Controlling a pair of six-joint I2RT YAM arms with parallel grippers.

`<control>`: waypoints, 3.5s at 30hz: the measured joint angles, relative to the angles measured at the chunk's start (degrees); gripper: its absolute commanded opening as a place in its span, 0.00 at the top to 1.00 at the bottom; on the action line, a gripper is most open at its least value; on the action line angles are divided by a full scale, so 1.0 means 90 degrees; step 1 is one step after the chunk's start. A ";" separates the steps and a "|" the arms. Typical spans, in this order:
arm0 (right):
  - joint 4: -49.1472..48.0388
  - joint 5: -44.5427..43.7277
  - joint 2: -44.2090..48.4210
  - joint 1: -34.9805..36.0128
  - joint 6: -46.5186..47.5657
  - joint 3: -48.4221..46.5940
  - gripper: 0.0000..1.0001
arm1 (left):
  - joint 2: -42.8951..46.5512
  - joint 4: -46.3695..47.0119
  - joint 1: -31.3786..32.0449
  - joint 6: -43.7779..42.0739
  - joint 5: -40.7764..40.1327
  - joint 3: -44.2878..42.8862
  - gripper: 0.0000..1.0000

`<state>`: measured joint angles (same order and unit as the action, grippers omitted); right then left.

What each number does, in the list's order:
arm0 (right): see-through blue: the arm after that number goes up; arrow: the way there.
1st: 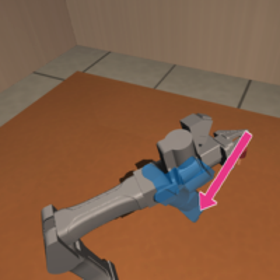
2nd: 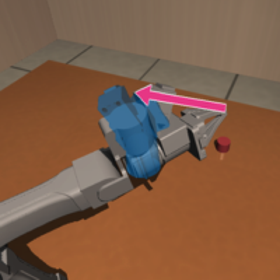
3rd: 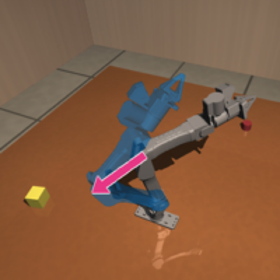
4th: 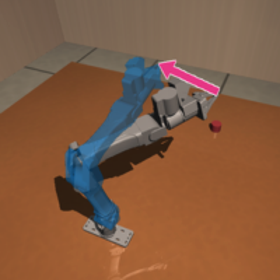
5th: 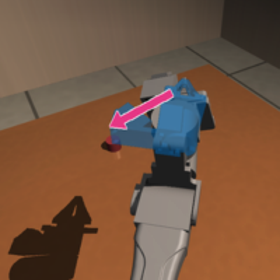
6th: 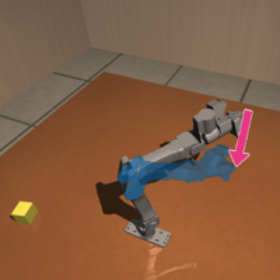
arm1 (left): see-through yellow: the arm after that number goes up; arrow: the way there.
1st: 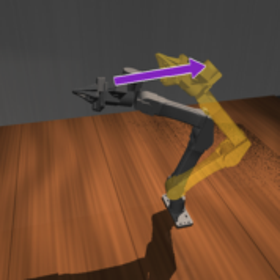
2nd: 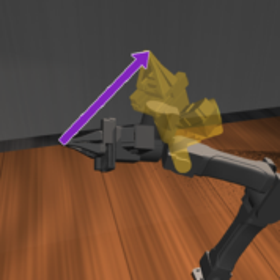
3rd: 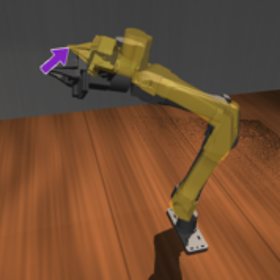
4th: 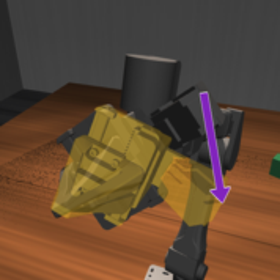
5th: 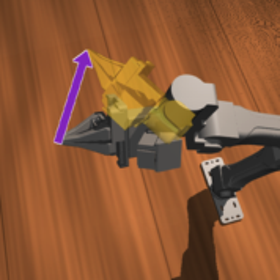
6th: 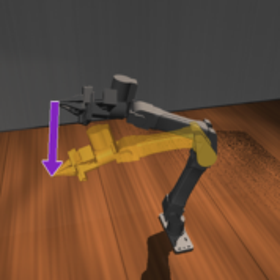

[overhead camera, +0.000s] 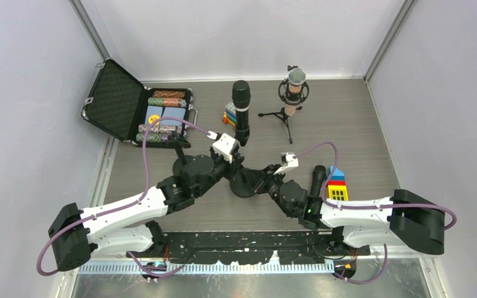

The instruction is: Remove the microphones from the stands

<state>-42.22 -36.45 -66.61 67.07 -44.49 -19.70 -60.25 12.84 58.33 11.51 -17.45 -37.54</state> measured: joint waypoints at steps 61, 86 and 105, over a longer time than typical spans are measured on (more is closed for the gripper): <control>-0.4282 -0.3747 -0.0287 0.1154 0.2822 0.0612 0.58 | 0.0211 -0.1100 0.0053 -0.0325 -0.0619 -0.0182 1.00; 0.5644 -0.2421 0.0665 0.1124 -0.8087 -0.1409 0.48 | 0.0228 -0.1127 0.0056 -0.0323 -0.0661 -0.0182 1.00; 0.4068 -0.1579 -0.0471 0.1076 -0.8206 -0.1455 0.56 | 0.0296 -0.1222 0.0061 -0.0321 -0.0699 -0.0182 1.00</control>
<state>-5.61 -50.65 -70.85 76.75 -118.34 -32.80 -57.58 1.85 58.87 8.62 -23.75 -39.18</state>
